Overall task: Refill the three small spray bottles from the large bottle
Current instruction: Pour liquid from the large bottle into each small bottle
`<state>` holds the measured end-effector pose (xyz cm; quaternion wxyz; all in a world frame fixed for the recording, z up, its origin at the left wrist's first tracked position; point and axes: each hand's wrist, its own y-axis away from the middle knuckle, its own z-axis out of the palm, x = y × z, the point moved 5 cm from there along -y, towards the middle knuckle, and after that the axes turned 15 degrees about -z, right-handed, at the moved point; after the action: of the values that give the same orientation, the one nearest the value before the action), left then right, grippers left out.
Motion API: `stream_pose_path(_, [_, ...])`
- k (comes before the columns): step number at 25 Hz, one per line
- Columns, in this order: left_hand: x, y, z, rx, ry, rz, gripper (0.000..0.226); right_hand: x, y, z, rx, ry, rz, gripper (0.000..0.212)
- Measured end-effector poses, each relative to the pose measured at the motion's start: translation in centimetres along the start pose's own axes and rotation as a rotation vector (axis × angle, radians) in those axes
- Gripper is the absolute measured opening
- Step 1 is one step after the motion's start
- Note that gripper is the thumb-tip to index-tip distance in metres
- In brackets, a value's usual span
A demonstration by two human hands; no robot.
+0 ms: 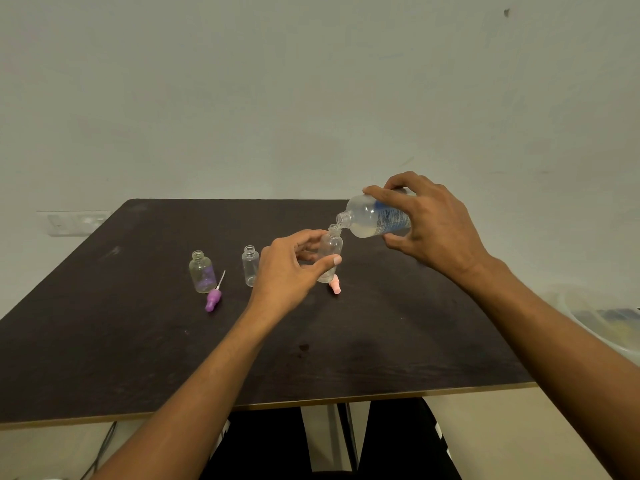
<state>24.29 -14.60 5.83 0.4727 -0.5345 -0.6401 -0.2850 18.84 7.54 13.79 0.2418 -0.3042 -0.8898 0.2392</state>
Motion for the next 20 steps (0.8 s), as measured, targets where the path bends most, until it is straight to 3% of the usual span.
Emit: stream_pose_path(20, [-0.11, -0.04, 0.18, -0.01, 0.013, 0.0, 0.044, 0.11, -0.04, 0.03, -0.016, 0.022, -0.007, 0.077])
